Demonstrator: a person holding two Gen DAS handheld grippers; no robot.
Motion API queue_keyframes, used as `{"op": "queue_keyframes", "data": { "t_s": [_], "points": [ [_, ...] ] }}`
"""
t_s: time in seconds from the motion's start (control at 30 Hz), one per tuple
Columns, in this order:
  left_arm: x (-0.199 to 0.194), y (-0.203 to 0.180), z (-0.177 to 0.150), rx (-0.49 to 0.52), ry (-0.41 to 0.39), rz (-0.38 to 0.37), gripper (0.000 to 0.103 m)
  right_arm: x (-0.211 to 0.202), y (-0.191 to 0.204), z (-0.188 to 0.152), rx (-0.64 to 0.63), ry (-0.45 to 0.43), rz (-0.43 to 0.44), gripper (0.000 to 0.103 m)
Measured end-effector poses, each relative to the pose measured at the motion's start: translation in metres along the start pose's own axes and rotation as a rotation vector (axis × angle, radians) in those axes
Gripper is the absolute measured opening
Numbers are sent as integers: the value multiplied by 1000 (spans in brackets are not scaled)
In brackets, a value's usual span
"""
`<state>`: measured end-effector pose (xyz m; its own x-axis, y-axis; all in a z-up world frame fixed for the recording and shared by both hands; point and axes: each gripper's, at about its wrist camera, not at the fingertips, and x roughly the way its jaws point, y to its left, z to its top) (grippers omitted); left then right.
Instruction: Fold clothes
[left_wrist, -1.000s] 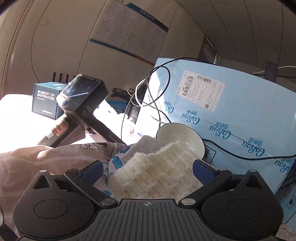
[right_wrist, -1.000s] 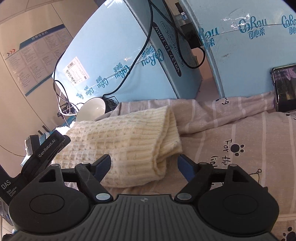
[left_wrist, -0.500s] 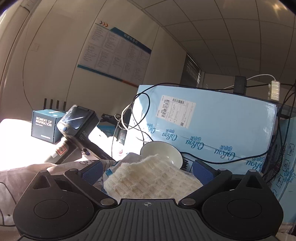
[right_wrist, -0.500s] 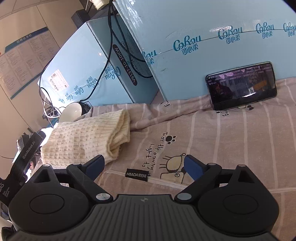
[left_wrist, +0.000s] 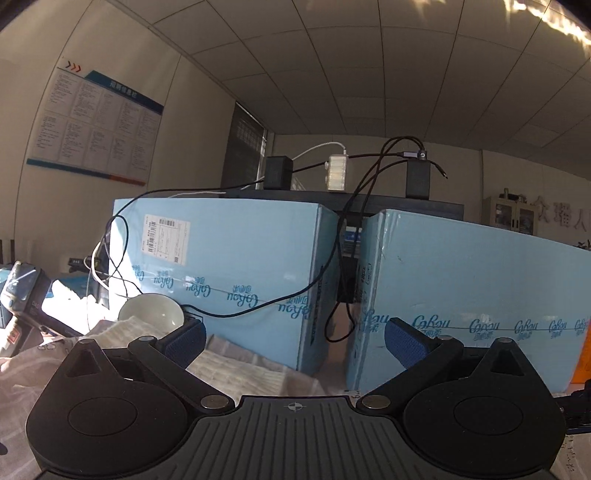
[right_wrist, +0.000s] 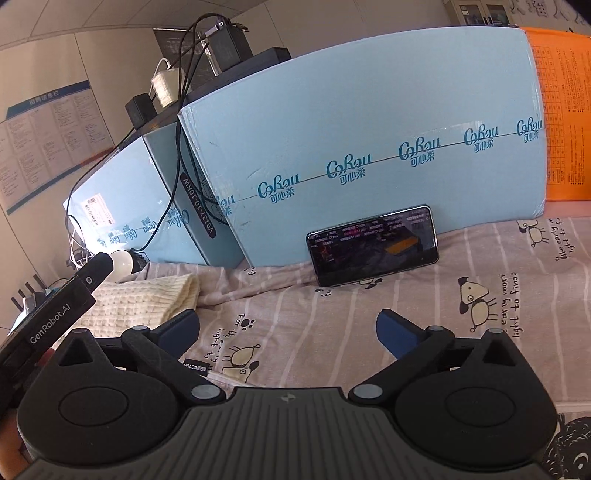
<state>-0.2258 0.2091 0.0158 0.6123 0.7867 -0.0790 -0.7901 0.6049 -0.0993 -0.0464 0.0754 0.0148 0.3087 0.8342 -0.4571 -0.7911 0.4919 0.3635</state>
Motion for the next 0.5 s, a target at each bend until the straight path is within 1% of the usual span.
{"op": "queue_keyframes", "data": {
  "t_s": [0.07, 0.3, 0.4, 0.47, 0.5],
  "points": [
    [-4, -20, 4, 6, 8, -45, 103, -16, -14, 5, 10, -17, 2, 103],
    [-19, -87, 17, 30, 43, -180, 103, -61, -57, 19, 38, -109, -108, 103],
    [-24, -97, 21, 11, 66, -178, 103, -71, -68, 29, 44, -122, -109, 103],
    [-28, -91, 24, -21, 84, -144, 103, -73, -62, 35, 1, -114, -92, 103],
    [-29, -87, 25, -39, 88, -117, 103, -73, -57, 37, -27, -112, -65, 103]
  ]
}}
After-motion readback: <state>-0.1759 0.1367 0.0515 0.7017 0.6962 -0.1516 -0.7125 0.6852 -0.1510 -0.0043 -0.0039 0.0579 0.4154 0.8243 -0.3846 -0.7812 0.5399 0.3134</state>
